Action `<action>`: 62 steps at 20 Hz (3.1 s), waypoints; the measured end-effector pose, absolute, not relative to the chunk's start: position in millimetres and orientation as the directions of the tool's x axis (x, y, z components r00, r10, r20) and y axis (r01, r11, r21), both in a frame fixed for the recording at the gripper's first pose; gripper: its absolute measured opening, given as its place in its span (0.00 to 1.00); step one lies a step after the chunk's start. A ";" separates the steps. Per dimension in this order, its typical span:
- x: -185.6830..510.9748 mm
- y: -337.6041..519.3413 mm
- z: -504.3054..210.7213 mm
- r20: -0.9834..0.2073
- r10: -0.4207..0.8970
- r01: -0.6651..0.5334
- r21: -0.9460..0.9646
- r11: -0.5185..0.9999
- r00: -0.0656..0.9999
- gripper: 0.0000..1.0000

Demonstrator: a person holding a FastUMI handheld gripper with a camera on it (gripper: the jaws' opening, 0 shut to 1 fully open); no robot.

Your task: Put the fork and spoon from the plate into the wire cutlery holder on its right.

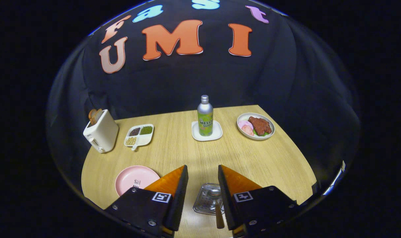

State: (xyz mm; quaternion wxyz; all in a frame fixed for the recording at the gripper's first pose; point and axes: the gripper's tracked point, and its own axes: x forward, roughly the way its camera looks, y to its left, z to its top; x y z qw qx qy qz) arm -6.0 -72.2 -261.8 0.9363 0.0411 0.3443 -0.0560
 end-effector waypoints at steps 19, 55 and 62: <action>10.2 104.5 -218.3 -0.410 0.138 -0.135 0.036 0.990 0.901 0.93; -99.9 150.9 -431.4 -0.957 0.117 -0.164 0.075 0.984 0.266 0.05; -92.4 113.0 -388.3 -0.931 0.113 -0.154 0.063 0.986 0.348 0.05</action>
